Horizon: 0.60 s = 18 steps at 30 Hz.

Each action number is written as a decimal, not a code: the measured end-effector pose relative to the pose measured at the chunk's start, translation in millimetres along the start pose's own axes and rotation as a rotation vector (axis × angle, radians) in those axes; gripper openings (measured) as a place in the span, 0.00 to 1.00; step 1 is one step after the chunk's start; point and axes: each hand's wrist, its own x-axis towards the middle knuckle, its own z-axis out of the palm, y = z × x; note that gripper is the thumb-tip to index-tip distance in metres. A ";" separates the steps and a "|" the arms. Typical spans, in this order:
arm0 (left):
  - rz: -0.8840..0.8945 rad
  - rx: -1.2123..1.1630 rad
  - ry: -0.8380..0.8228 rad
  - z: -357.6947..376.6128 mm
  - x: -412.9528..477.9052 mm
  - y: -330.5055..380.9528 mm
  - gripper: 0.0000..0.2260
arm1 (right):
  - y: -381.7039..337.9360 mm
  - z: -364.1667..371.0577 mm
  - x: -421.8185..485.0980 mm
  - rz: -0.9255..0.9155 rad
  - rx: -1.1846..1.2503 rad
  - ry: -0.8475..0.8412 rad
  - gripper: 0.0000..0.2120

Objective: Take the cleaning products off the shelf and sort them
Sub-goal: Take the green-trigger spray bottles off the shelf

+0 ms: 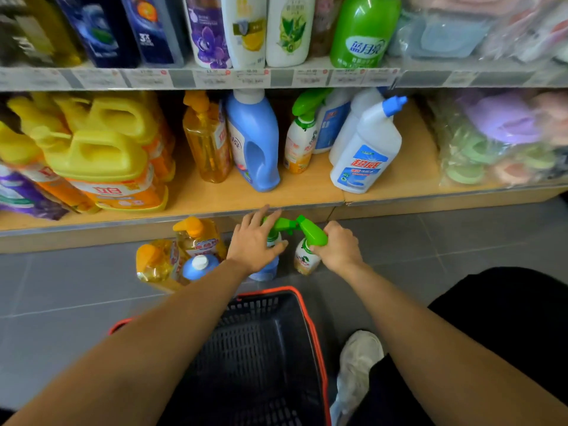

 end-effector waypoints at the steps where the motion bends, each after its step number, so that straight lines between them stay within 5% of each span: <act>1: 0.004 -0.047 0.008 7.7 1.7 -0.9 0.33 | 1.4 3.2 3.9 0.031 0.003 -0.011 0.22; 5: 0.018 -0.291 0.100 31.3 3.2 -6.4 0.32 | -1.3 8.6 19.9 0.106 -0.040 -0.044 0.23; 11: 0.019 -0.338 0.181 42.8 3.8 -6.0 0.32 | -26.8 -3.6 51.2 0.060 0.008 -0.111 0.27; 18: 0.000 -0.322 0.179 43.2 6.0 -8.4 0.33 | -60.1 -35.5 106.9 0.009 0.513 0.173 0.34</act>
